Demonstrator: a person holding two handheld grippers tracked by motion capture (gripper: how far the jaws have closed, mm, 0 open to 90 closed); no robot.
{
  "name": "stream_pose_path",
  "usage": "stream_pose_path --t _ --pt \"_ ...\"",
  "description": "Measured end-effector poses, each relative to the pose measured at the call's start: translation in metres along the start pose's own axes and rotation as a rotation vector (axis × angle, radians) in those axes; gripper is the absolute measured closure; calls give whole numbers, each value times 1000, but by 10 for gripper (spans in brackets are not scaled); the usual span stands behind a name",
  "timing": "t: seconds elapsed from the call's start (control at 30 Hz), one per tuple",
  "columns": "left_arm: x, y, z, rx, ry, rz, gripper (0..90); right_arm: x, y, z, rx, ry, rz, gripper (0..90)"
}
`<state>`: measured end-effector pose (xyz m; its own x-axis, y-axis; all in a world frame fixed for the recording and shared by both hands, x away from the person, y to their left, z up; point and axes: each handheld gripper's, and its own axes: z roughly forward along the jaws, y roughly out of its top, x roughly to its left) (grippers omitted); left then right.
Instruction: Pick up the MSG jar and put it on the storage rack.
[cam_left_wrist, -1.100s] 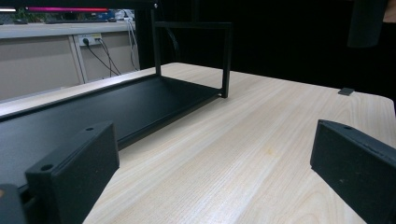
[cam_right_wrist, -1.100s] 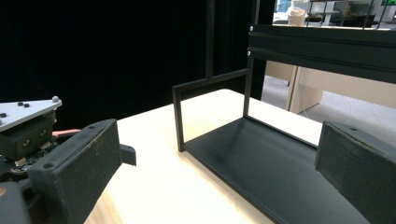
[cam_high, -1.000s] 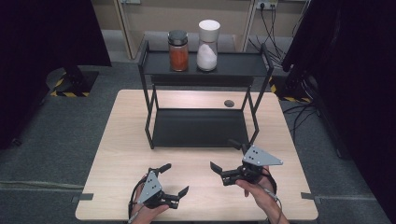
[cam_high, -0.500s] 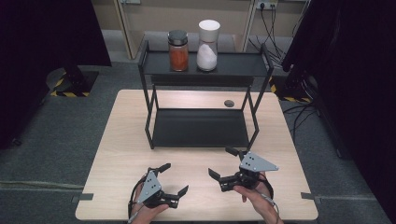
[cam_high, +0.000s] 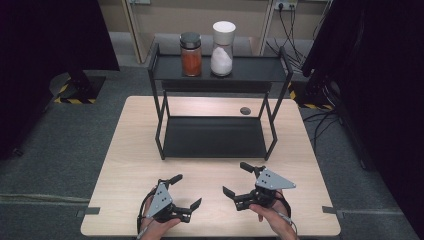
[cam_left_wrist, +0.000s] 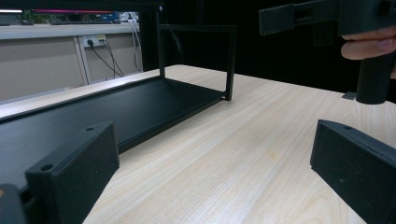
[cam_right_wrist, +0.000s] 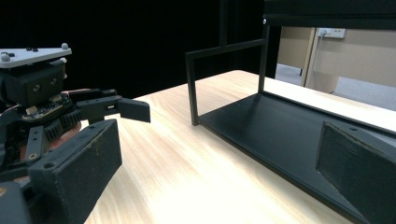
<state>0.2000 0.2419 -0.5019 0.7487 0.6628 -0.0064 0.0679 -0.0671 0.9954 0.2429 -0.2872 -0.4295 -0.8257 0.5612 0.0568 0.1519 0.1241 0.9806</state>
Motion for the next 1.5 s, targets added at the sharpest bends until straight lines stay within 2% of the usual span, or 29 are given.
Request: stream_pose_path --t 0.43,1.5 --pt "1 1 -1 -6 1 -2 5 -2 -13 -1 32 -7 19 10" --pt "0 2 -4 -16 -1 15 5 -3 -16 -6 30 -27 19 10"
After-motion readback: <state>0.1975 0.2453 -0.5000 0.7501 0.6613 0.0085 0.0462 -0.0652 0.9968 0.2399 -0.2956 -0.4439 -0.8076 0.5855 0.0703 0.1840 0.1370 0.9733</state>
